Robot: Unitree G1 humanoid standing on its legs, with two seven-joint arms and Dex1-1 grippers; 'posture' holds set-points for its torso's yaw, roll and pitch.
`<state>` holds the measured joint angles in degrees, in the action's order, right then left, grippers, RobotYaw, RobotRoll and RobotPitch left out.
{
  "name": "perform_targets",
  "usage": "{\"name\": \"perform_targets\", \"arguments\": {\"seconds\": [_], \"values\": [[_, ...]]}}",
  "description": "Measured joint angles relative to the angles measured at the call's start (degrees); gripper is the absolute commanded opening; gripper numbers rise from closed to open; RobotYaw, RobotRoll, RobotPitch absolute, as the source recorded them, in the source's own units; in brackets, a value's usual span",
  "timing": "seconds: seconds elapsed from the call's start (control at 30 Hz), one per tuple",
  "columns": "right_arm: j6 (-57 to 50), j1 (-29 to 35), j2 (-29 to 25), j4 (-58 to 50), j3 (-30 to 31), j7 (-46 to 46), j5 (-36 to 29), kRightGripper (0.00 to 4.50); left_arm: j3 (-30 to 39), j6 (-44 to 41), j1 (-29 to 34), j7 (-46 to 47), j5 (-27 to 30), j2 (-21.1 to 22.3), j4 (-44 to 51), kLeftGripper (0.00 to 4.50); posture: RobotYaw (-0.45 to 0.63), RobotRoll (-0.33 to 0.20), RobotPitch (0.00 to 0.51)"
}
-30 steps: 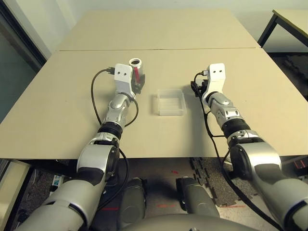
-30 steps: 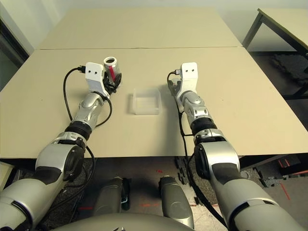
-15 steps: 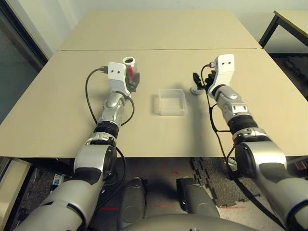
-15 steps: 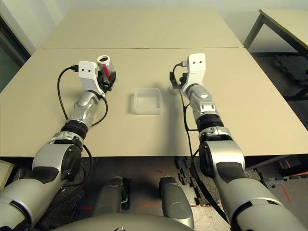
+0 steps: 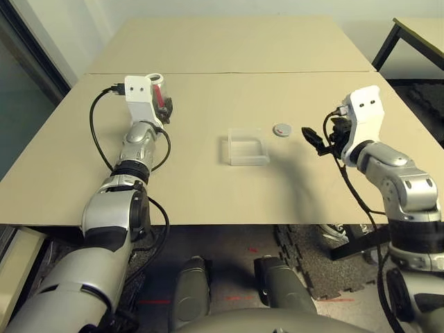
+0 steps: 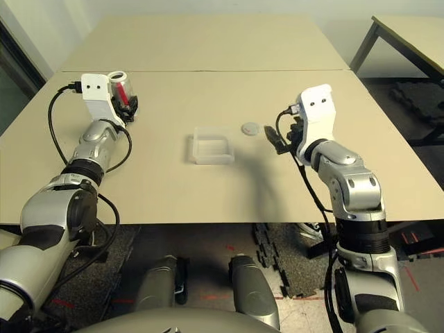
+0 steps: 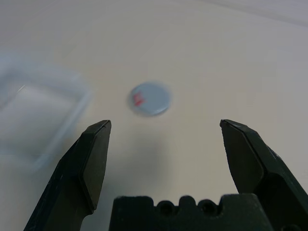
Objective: Pour the medicine from the bottle into the box.
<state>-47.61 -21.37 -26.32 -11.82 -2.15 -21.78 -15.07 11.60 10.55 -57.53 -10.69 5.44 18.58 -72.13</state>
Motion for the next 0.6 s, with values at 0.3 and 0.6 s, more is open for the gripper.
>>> {"name": "perform_targets", "arguments": {"seconds": [0.3,0.6], "values": [[0.11,-0.97,-4.74,-0.34,7.09,-9.19,0.03,4.50,-23.65,11.86,-20.00,-15.29,-22.64,5.31,-0.19,2.73,-0.21,0.000,0.065],[-0.14,-3.28,-8.99,-0.19,12.14,-16.60,0.75,4.50,-52.30,34.80,-27.49,-16.08,-51.07,5.66,-0.33,2.73,-0.25,0.000,0.065]]}}
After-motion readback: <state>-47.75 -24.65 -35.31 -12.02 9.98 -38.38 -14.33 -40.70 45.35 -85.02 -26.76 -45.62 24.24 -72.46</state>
